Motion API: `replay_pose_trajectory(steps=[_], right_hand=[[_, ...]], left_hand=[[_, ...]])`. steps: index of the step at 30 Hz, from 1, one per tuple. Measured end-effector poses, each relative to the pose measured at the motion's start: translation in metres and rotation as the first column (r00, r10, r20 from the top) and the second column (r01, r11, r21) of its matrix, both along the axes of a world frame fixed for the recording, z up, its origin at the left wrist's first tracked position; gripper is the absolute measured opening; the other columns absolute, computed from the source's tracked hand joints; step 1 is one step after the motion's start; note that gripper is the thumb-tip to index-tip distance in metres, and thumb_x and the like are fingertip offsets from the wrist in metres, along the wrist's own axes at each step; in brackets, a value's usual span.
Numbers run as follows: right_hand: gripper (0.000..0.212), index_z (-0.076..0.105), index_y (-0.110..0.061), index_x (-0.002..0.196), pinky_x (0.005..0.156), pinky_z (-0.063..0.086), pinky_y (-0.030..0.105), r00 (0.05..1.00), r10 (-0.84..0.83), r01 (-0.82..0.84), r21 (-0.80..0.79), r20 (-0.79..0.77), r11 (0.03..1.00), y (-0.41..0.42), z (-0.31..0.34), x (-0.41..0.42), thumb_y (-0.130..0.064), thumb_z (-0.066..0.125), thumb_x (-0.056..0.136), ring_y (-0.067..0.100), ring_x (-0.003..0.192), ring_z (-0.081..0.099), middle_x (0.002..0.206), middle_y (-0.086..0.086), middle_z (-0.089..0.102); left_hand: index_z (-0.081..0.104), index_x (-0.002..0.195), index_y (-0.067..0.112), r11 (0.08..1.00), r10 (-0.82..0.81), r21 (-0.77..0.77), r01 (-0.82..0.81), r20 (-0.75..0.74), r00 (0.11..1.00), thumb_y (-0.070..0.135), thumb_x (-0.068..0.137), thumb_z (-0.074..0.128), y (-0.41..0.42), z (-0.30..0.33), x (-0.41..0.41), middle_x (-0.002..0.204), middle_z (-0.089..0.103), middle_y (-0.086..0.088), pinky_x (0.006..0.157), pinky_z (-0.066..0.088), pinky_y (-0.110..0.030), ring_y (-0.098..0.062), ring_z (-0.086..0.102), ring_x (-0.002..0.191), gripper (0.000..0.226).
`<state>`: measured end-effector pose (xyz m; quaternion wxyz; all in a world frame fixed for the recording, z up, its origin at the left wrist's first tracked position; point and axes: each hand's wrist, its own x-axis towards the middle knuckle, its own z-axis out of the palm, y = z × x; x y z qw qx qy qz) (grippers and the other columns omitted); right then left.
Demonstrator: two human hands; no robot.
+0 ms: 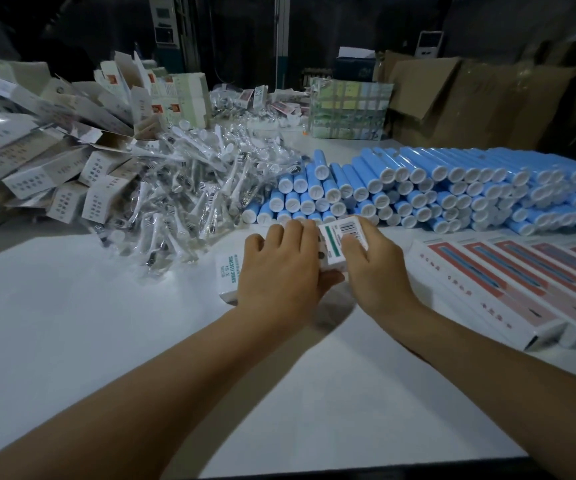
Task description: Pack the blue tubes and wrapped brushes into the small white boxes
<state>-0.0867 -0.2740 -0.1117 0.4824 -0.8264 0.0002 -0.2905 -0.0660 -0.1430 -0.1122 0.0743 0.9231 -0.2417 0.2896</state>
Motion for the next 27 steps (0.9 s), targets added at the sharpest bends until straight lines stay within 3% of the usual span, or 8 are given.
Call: replay_pose_trajectory(steps=[3, 6, 8, 10, 13, 17, 21, 27], right_hand=[[0.033, 0.049, -0.008, 0.130, 0.063, 0.054, 0.014, 0.999, -0.030, 0.026, -0.118, -0.029, 0.993, -0.003, -0.003, -0.001, -0.021, 0.040, 0.101, 0.003, 0.083, 0.062, 0.105, 0.001, 0.063], [0.027, 0.052, -0.017, 0.121, 0.074, 0.057, 0.029, 0.999, 0.016, -0.021, -0.111, -0.041, 0.994, -0.002, 0.000, -0.006, -0.030, 0.042, 0.100, 0.009, 0.086, 0.064, 0.096, -0.005, 0.065], [0.023, 0.057, -0.023, 0.108, 0.072, 0.058, 0.028, 0.986, 0.133, -0.117, 0.145, -0.104, 0.982, 0.001, 0.003, -0.009, -0.036, 0.039, 0.100, 0.009, 0.081, 0.067, 0.086, -0.007, 0.068], [0.032, 0.065, -0.019, 0.095, 0.071, 0.058, 0.029, 0.950, 0.291, -0.190, 0.524, -0.117, 0.831, 0.001, 0.009, -0.007, -0.032, 0.037, 0.102, 0.010, 0.077, 0.070, 0.081, -0.001, 0.073], [0.031, 0.066, -0.009, 0.104, 0.086, 0.054, 0.039, 0.918, 0.389, -0.205, 0.743, -0.080, 0.637, -0.002, 0.016, -0.005, -0.021, 0.037, 0.101, 0.020, 0.090, 0.070, 0.095, 0.011, 0.073], [0.030, 0.053, -0.006, 0.126, 0.091, 0.053, 0.041, 0.927, 0.367, -0.191, 0.743, -0.079, 0.642, -0.001, 0.018, -0.006, -0.012, 0.038, 0.101, 0.026, 0.106, 0.064, 0.110, 0.015, 0.067], [0.024, 0.061, -0.009, 0.111, 0.077, 0.059, 0.032, 0.925, 0.381, -0.245, 0.736, -0.019, 0.632, -0.004, 0.019, -0.008, -0.009, 0.040, 0.100, 0.019, 0.092, 0.070, 0.096, 0.008, 0.073], [0.037, 0.052, -0.005, 0.132, 0.078, 0.059, 0.033, 0.927, 0.376, -0.242, 0.761, -0.004, 0.602, -0.001, 0.021, -0.010, -0.004, 0.038, 0.099, 0.020, 0.096, 0.068, 0.108, 0.013, 0.069]], left_hand=[[0.036, 0.137, 0.010, 0.999, 0.011, 0.048, -0.011, 0.001, 1.000, 0.066, 0.088, 0.032, -0.001, -0.001, 0.000, 0.128, 0.048, -0.006, 0.088, 0.034, -0.039, -0.025, 0.047, 0.109, 0.075], [0.035, 0.139, 0.009, 0.997, 0.012, 0.074, -0.013, 0.009, 1.000, 0.067, 0.088, 0.024, 0.000, 0.000, -0.001, 0.129, 0.048, -0.007, 0.089, 0.034, -0.040, -0.026, 0.047, 0.110, 0.078], [0.032, 0.140, 0.010, 0.995, 0.018, 0.094, -0.020, 0.023, 1.000, 0.068, 0.088, 0.022, 0.003, -0.001, 0.001, 0.129, 0.047, -0.006, 0.090, 0.033, -0.039, -0.026, 0.046, 0.110, 0.078], [0.031, 0.140, 0.010, 0.996, 0.018, 0.089, -0.020, 0.024, 1.000, 0.068, 0.089, 0.030, 0.007, -0.002, 0.003, 0.129, 0.046, -0.006, 0.090, 0.032, -0.038, -0.026, 0.044, 0.112, 0.077], [0.040, 0.135, 0.009, 1.000, -0.002, 0.020, 0.002, 0.015, 1.000, 0.062, 0.085, 0.051, 0.008, 0.001, 0.004, 0.124, 0.051, -0.009, 0.089, 0.035, -0.039, -0.028, 0.047, 0.109, 0.073], [0.046, 0.131, 0.009, 0.999, -0.030, -0.023, 0.030, 0.008, 1.000, 0.058, 0.082, 0.058, 0.011, 0.002, 0.006, 0.120, 0.055, -0.009, 0.087, 0.035, -0.040, -0.029, 0.050, 0.106, 0.071], [0.054, 0.124, 0.005, 0.994, -0.063, -0.090, 0.066, 0.035, 0.997, 0.058, 0.078, 0.055, 0.016, 0.003, 0.007, 0.112, 0.059, -0.011, 0.084, 0.039, -0.042, -0.031, 0.054, 0.100, 0.071], [0.056, 0.122, 0.002, 0.990, -0.088, -0.106, 0.094, 0.057, 0.994, 0.053, 0.075, 0.064, 0.017, 0.002, 0.006, 0.112, 0.061, -0.014, 0.084, 0.043, -0.046, -0.034, 0.057, 0.100, 0.071]])
